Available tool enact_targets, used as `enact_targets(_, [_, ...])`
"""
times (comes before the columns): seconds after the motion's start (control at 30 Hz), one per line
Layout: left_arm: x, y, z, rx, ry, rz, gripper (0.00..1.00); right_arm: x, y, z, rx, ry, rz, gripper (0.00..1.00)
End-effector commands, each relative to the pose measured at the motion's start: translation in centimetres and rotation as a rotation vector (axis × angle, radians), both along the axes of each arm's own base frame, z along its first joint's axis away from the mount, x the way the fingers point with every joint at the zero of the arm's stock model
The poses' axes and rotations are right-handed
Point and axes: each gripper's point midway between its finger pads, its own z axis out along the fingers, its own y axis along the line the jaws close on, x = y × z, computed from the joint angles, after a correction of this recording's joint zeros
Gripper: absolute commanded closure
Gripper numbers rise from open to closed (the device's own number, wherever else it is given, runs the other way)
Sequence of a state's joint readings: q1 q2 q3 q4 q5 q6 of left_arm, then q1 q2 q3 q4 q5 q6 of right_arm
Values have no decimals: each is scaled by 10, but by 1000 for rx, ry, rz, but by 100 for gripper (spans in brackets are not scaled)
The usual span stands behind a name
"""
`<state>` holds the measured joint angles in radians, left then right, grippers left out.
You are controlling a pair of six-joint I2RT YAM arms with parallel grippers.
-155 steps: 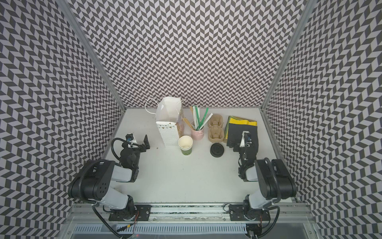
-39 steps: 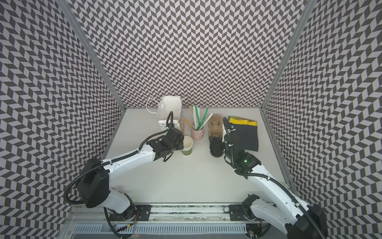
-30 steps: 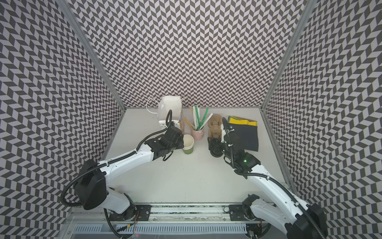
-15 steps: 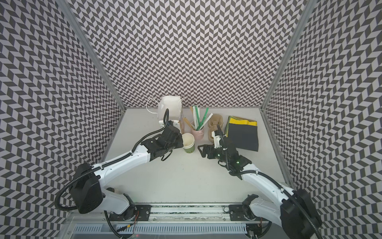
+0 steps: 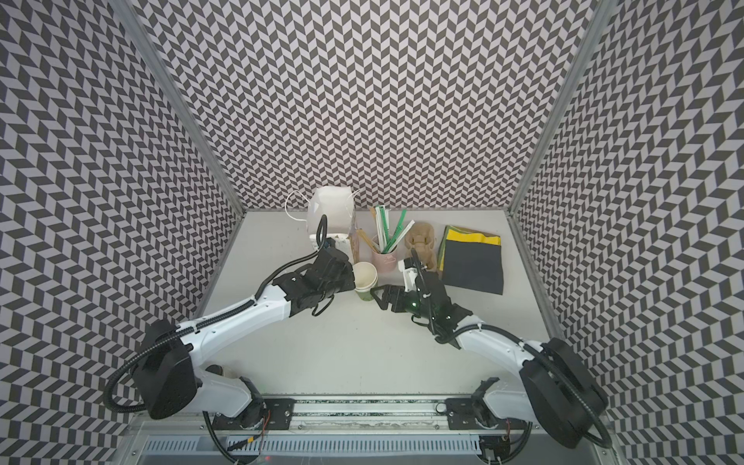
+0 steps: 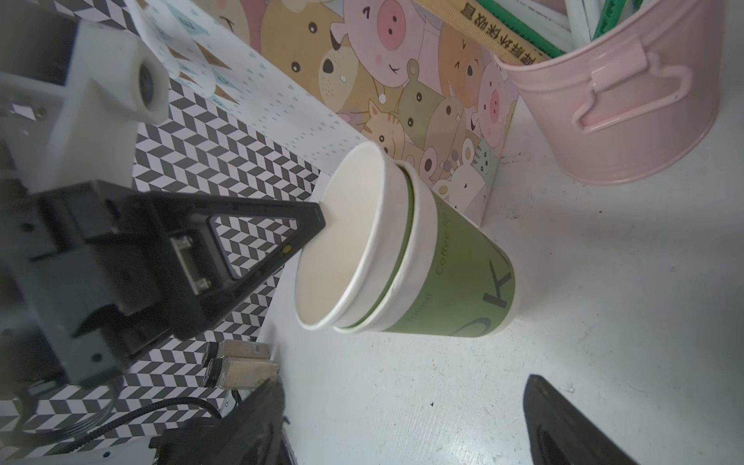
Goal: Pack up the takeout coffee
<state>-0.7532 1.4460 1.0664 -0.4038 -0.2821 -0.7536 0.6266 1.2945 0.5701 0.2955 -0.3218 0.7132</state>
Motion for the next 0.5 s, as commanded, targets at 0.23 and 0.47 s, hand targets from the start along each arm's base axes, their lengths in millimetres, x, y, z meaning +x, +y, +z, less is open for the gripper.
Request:
enact_targets(0.23, [-7,3,14,-52,-36,11,100,17,14,-10,31,8,-16,10])
enact_targets(0.47, [-9,8,5,-32,-25,20,100,16,17,0,68,-7,-11,10])
